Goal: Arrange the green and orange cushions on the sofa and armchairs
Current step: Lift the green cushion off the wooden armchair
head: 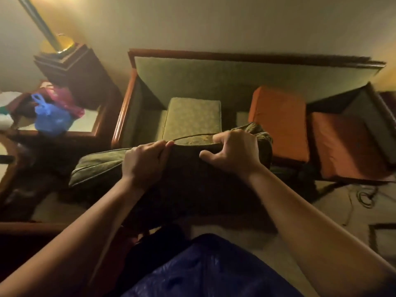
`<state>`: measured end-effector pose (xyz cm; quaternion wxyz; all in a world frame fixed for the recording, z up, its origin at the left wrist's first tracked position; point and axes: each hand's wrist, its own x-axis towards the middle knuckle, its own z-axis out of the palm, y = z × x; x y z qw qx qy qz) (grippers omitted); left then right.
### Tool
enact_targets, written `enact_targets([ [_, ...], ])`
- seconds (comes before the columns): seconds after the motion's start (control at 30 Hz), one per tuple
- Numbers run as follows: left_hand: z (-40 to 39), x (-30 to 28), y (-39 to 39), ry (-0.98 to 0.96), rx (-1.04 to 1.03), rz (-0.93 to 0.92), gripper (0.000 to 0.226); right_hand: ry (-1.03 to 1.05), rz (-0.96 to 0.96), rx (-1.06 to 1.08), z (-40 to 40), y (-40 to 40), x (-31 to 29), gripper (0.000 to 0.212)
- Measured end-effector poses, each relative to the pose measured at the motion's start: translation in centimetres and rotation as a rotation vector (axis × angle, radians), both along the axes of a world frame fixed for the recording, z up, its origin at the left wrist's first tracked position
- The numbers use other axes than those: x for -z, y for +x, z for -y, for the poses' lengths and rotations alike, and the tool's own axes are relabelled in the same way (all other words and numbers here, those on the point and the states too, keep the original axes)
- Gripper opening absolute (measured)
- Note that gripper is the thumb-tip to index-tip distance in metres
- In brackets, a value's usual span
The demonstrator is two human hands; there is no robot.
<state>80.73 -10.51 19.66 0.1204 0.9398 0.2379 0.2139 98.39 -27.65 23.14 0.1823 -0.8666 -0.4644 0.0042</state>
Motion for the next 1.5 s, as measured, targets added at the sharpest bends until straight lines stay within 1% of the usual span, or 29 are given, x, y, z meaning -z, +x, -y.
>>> enact_targets([
  [0.13,-1.5,0.9,8.5,0.010,0.086,-0.009,0.065,0.029,-0.005,0.167,0.6,6.6,1.2,0.065],
  [0.2,-2.7,1.3,12.2,0.045,0.121,-0.012,0.062,0.037,-0.036,0.229,-0.1,9.4,1.8,0.064],
  [0.27,-4.4,2.0,15.8,0.055,0.143,-0.031,0.054,-0.011,-0.133,0.271,-1.8,12.4,2.7,0.065],
  [0.33,-6.8,3.3,19.0,0.055,0.150,-0.085,0.052,-0.091,-0.216,0.304,-4.1,15.5,4.0,0.066],
  [0.43,-10.7,5.9,23.3,0.000,0.158,-0.194,0.064,-0.175,-0.316,0.349,-8.1,19.2,6.9,0.070],
  [0.5,-13.5,7.5,25.9,-0.036,0.143,-0.274,0.068,-0.214,-0.356,0.361,-11.1,21.3,8.9,0.069],
  [0.6,-17.1,10.0,29.9,-0.053,0.155,-0.387,0.058,-0.277,-0.429,0.374,-14.6,24.2,11.6,0.066],
  [0.67,-19.9,11.7,32.9,-0.047,0.157,-0.436,0.054,-0.291,-0.419,0.375,-16.8,26.1,13.2,0.056],
  [0.73,-22.7,13.2,35.5,-0.069,0.169,-0.420,0.055,-0.252,-0.304,0.330,-18.3,27.7,14.6,0.033],
  [0.77,-24.2,13.9,36.9,-0.086,0.178,-0.401,0.055,-0.234,-0.263,0.319,-19.2,28.7,15.1,0.025],
  [0.83,-26.5,14.8,39.8,-0.118,0.180,-0.431,0.052,-0.247,-0.256,0.307,-20.4,30.8,15.8,0.020],
  [0.87,-27.2,15.3,41.1,-0.142,0.167,-0.481,0.050,-0.269,-0.281,0.293,-20.8,31.8,16.2,0.025],
  [0.93,-28.1,16.1,43.4,-0.193,0.147,-0.616,0.046,-0.345,-0.389,0.269,-21.4,34.0,16.6,0.046],
  [0.97,-28.2,16.6,44.2,-0.213,0.157,-0.680,0.046,-0.368,-0.454,0.274,-21.5,34.9,16.8,0.054],
  [1.07,-27.6,17.6,45.1,-0.321,0.225,-0.785,0.048,-0.405,-0.558,0.276,-21.0,36.4,17.9,0.063],
  [1.2,-26.0,18.5,45.6,-0.435,0.238,-0.757,0.052,-0.374,-0.585,0.296,-19.5,37.9,18.7,0.064],
  [1.33,-23.5,18.9,47.7,-0.523,0.248,-0.721,0.047,-0.352,-0.580,0.283,-17.0,40.0,18.8,0.061],
  [1.43,-21.0,18.9,49.9,-0.583,0.259,-0.686,0.046,-0.350,-0.554,0.230,-14.3,42.2,18.6,0.064],
  [1.5,-19.0,19.1,51.6,-0.589,0.282,-0.700,0.046,-0.370,-0.521,0.179,-12.3,44.3,18.7,0.066],
])
